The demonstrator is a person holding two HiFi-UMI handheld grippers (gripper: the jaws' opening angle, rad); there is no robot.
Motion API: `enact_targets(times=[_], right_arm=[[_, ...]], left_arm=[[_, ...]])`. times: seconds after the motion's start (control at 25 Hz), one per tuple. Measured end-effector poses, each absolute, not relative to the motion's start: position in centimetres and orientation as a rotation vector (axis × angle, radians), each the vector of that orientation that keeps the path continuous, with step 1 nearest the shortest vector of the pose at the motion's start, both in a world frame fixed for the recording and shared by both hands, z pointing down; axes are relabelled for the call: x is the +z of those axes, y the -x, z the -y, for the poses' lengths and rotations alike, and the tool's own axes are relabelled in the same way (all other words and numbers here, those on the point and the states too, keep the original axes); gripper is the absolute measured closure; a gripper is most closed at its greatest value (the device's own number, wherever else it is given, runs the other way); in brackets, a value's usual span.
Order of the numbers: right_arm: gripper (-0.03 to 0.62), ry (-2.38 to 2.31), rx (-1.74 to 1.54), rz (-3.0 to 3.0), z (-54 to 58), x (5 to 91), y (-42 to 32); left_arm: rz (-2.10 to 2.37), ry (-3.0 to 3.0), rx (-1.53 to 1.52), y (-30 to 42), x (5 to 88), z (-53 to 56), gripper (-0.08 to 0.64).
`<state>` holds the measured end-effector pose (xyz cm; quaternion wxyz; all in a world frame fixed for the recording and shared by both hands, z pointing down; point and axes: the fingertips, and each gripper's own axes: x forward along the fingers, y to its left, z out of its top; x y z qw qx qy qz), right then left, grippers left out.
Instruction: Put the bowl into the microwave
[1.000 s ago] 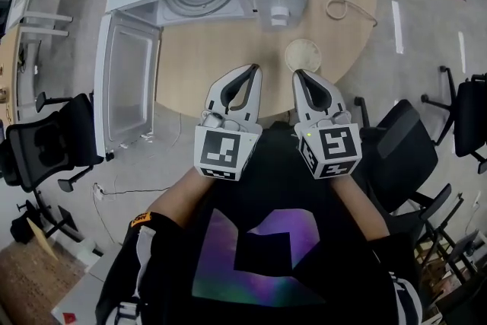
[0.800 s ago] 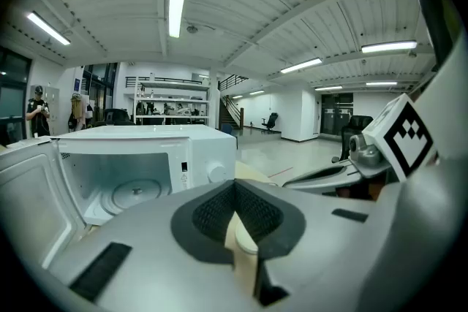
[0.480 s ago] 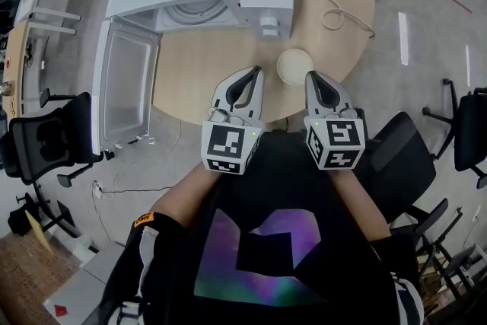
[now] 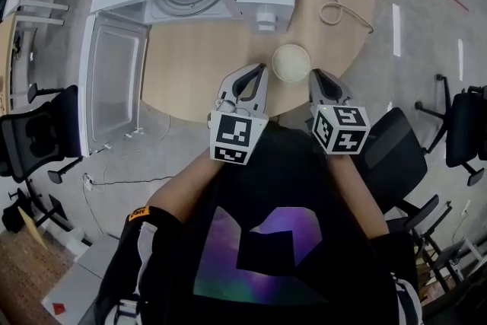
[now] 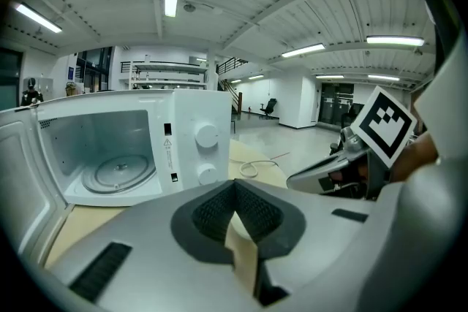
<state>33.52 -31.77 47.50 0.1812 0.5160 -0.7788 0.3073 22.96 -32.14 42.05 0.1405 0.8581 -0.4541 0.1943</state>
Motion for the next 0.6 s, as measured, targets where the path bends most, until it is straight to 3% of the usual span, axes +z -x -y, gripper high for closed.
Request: enact_targets(times=[0.6], right_arm=[[0.569, -1.433, 1.257, 2.099, 32.6, 52.9, -33.7]], left_arm=[[1.309, -2.364, 0.645, -21.9, 46.7, 33.1, 0.515]])
